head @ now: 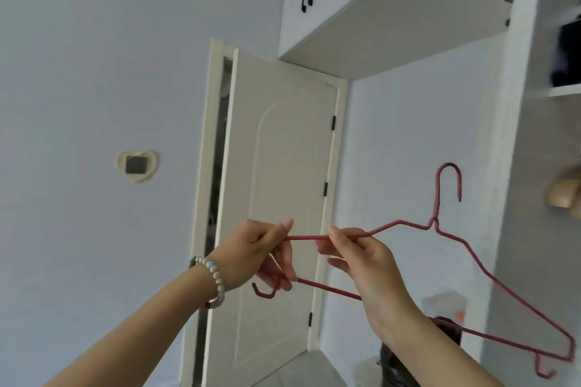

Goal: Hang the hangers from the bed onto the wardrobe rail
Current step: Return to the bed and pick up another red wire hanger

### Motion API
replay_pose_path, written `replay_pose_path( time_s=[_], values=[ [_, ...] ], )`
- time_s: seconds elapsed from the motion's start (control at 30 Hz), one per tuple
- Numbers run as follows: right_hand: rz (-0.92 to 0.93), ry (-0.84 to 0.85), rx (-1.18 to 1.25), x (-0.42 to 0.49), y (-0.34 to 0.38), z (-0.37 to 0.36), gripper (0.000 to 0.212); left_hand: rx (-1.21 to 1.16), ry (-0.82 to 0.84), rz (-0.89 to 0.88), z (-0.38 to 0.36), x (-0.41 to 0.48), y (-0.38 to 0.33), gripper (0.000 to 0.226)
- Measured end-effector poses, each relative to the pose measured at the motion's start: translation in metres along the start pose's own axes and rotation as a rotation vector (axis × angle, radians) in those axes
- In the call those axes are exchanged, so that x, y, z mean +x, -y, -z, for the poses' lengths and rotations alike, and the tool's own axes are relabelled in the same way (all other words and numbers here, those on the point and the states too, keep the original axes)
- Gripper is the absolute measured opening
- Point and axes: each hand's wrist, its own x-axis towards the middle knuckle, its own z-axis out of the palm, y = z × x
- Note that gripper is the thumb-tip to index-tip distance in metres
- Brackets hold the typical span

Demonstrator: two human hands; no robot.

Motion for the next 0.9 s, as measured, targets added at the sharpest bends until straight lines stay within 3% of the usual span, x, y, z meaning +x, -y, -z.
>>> replay_pose_path(
  time_s=[0.2, 0.37, 0.7, 0.9],
  values=[
    [0.043, -0.204, -0.061, -0.002, 0.034, 0.154, 0.022, -0.042, 0.193, -0.119, -0.136, 0.072, -0.057, 0.052],
    [0.065, -0.289, -0.082, -0.001, 0.057, 0.268, 0.014, -0.098, 0.245, -0.200, -0.243, 0.108, -0.099, 0.051],
    [0.087, -0.326, -0.186, 0.021, 0.100, 0.423, 0.013, -0.223, 0.102, -0.313, -0.398, 0.159, -0.158, 0.048],
    [0.180, -0.512, -0.189, 0.044, 0.113, 0.484, 0.020, -0.302, 0.047, -0.394, -0.470, 0.185, -0.187, 0.048]
  ],
)
